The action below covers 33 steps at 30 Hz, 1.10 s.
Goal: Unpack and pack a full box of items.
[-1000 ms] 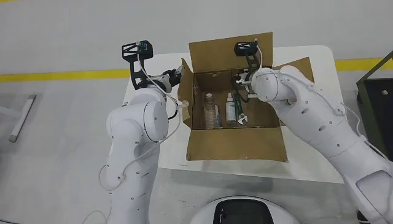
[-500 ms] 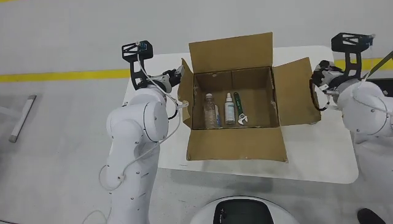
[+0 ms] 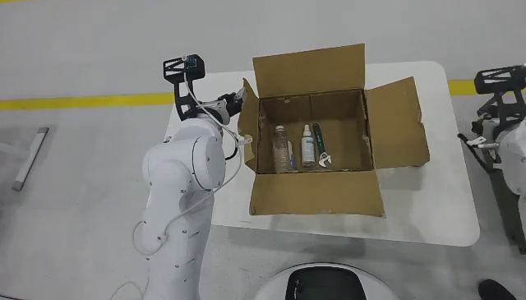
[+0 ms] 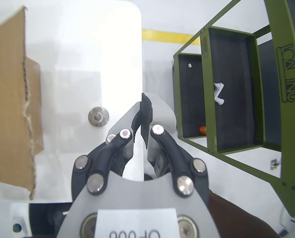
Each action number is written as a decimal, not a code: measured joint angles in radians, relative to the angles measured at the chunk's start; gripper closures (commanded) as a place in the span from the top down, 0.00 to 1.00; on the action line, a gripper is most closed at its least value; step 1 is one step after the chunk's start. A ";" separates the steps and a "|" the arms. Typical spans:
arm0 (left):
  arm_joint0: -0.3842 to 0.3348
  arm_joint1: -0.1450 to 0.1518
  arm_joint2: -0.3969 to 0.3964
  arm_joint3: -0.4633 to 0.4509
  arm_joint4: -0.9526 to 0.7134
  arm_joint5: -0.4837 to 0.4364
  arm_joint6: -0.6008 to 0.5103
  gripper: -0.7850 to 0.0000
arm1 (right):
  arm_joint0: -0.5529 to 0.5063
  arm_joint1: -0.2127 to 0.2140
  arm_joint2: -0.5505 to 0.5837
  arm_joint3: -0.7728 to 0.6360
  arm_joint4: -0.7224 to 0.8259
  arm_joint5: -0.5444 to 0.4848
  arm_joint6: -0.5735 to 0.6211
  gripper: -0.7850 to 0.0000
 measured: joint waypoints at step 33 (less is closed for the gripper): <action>0.000 0.000 0.000 0.000 0.000 0.000 0.000 1.00 | 0.198 -0.026 -0.178 0.528 0.350 -0.042 -0.026 0.38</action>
